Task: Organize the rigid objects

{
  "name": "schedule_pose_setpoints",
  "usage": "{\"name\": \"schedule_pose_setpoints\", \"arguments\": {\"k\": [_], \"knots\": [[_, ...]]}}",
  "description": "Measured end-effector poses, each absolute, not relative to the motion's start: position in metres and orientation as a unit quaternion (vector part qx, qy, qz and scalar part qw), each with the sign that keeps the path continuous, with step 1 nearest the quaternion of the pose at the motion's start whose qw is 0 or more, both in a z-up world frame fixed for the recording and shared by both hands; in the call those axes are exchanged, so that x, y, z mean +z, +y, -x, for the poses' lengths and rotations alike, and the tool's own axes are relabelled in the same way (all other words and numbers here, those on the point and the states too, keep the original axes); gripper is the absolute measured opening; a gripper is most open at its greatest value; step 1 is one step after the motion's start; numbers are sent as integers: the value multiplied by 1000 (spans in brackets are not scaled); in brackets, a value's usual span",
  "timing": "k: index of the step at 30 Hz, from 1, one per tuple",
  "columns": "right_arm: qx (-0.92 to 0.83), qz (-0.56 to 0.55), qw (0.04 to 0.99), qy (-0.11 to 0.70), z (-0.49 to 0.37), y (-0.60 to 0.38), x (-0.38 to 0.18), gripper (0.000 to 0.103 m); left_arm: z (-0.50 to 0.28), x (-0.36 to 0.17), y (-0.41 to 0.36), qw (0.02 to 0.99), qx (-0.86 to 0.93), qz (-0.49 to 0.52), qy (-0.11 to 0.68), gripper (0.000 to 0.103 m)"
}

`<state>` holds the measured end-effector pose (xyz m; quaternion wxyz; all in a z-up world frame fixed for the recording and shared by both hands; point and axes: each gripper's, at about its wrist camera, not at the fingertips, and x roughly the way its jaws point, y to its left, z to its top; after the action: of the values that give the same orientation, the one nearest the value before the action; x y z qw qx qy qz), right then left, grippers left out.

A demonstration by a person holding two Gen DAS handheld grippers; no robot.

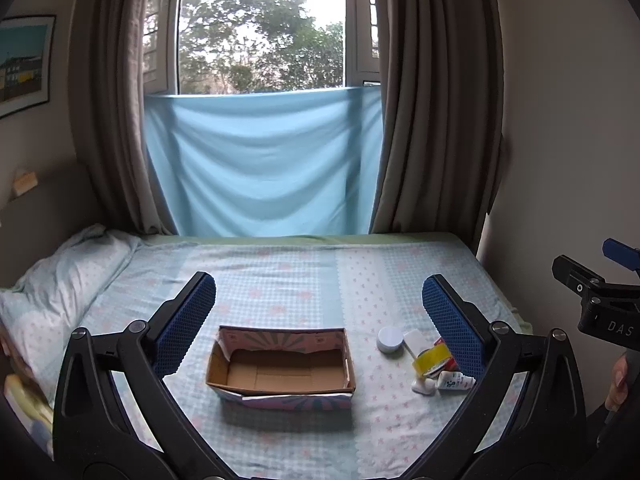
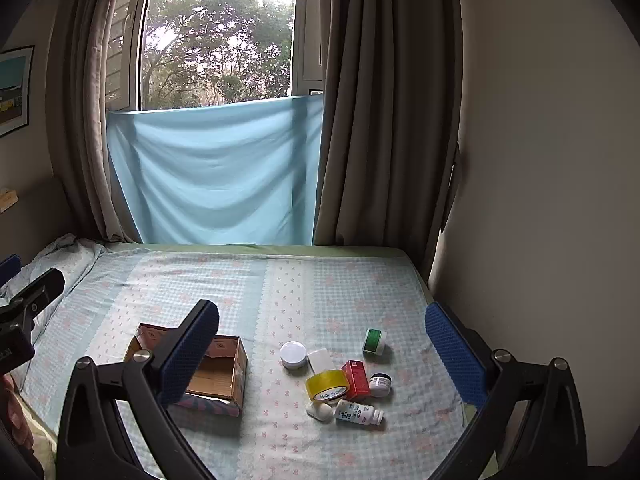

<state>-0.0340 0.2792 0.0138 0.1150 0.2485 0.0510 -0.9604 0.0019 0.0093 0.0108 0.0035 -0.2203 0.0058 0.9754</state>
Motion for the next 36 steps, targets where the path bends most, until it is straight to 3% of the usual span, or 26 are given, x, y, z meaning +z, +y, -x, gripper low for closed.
{"name": "schedule_pose_setpoints", "arguments": {"k": [36], "knots": [[-961,-241,121,53,42,279,15,103,10,5,9,18,973,229,-4,103]]}}
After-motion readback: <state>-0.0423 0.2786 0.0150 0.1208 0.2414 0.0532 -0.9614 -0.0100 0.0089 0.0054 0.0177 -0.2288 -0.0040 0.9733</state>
